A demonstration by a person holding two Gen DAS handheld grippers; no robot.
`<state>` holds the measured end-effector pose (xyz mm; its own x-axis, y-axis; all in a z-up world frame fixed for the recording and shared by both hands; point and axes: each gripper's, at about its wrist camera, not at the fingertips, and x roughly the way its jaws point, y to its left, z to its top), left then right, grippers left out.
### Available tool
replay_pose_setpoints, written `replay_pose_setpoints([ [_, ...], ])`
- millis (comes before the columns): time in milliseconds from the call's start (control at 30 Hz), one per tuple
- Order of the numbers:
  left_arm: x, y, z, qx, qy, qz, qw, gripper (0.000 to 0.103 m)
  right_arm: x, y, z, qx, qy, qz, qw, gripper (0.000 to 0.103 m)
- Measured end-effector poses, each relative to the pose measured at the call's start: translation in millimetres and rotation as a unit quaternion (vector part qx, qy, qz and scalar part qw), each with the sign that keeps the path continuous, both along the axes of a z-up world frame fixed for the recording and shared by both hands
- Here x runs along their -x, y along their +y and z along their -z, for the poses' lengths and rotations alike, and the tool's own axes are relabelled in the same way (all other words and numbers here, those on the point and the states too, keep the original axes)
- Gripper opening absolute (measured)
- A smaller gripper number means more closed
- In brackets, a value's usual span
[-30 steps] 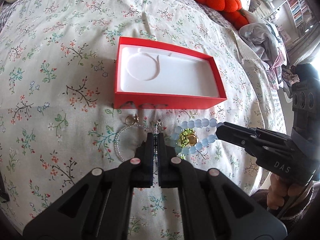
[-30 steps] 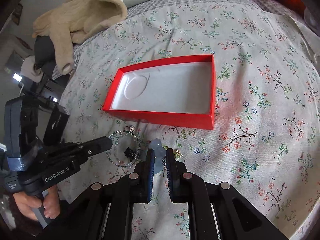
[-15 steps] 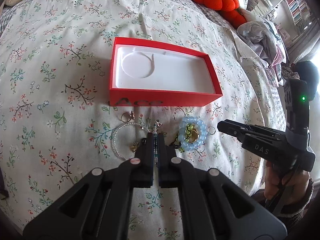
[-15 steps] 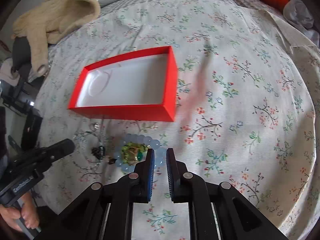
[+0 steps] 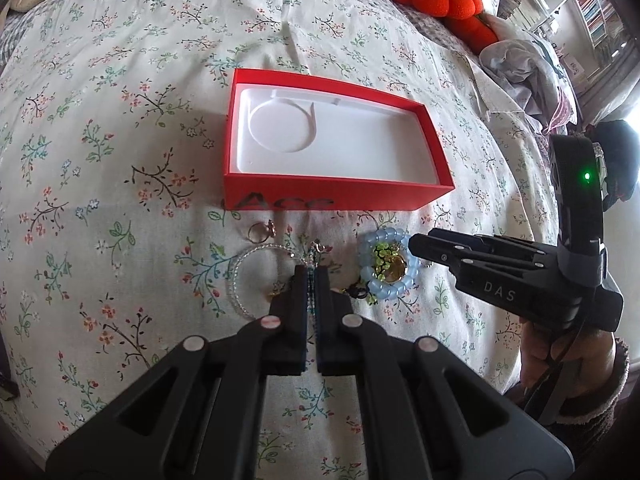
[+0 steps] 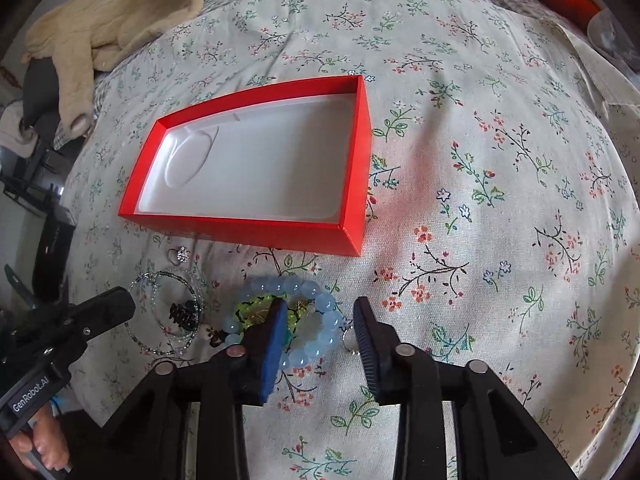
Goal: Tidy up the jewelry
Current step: 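Lift both bracelets and carry them over the red box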
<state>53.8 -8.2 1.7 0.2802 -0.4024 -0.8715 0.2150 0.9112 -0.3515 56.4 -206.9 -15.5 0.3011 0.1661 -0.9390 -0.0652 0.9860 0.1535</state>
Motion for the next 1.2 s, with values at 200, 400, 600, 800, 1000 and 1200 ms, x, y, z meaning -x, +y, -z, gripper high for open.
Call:
replay_pose_setpoints([
  [200, -1, 1, 1, -0.001, 0.003, 0.0, 1.0, 0.004, 1, 3, 9, 0.009, 0.023, -0.004, 1.0, 0.022],
  [400, 0, 0, 4, -0.004, 0.005, 0.004, 1.0, 0.004, 9, 4, 16, -0.001, 0.04, -0.001, 0.999, 0.021],
  [600, 0, -2, 3, -0.005, 0.005, 0.003, 1.0, 0.004, 16, 0, 10, -0.029, 0.039, 0.009, 0.999, 0.021],
  [800, -2, -3, 5, -0.01, 0.005, 0.003, 0.9999, 0.004, 19, -5, 19, -0.057, 0.059, 0.026, 0.996, 0.021],
  [1000, -1, -4, 7, -0.012, 0.006, 0.001, 0.9999, 0.004, 11, -21, 29, -0.104, 0.063, 0.07, 0.99, 0.021],
  [1200, -1, -2, 5, -0.014, 0.002, 0.001, 0.9999, 0.004, 11, -18, 24, -0.092, 0.04, 0.069, 0.993, 0.012],
])
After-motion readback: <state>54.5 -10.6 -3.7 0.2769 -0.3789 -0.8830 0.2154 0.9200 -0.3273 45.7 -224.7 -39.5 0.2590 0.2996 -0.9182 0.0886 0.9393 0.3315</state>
